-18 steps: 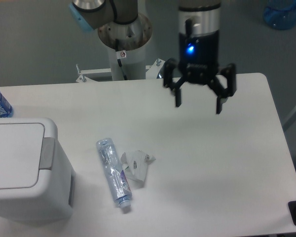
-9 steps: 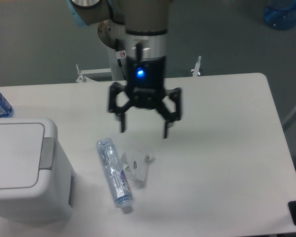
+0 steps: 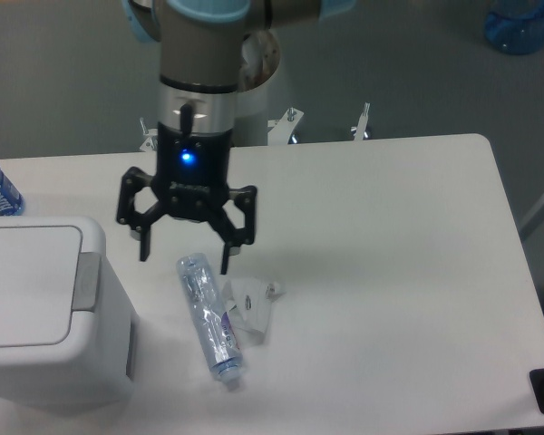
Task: Open the trash can
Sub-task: 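Lower the gripper onto the front edge of the trash can lid, then push the gripper fingers against the lid edge to flip it open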
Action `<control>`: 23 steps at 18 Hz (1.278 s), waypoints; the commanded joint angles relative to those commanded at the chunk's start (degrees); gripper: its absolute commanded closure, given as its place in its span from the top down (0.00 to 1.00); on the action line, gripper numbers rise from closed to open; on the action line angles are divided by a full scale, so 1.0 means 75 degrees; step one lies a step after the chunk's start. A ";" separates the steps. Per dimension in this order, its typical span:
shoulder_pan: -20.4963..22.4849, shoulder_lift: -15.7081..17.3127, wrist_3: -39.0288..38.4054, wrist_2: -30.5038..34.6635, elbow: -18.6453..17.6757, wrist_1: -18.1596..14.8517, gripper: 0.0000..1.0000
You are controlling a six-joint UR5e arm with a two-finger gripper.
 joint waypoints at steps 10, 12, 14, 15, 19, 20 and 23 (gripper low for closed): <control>-0.0388 -0.0258 -0.0106 0.0035 -0.0035 0.0059 1.00; -0.0399 -0.0258 -0.0106 0.0035 -0.0035 0.0059 1.00; -0.0399 -0.0258 -0.0094 0.0035 -0.0058 0.0059 1.00; -0.0411 -0.0258 -0.0094 0.0024 -0.0070 0.0059 1.00; -0.0411 -0.0270 -0.0094 0.0035 -0.0070 0.0059 1.00; -0.0411 -0.0270 -0.0094 0.0035 -0.0082 0.0059 1.00; -0.0423 -0.0293 -0.0083 0.0035 -0.0082 0.0059 1.00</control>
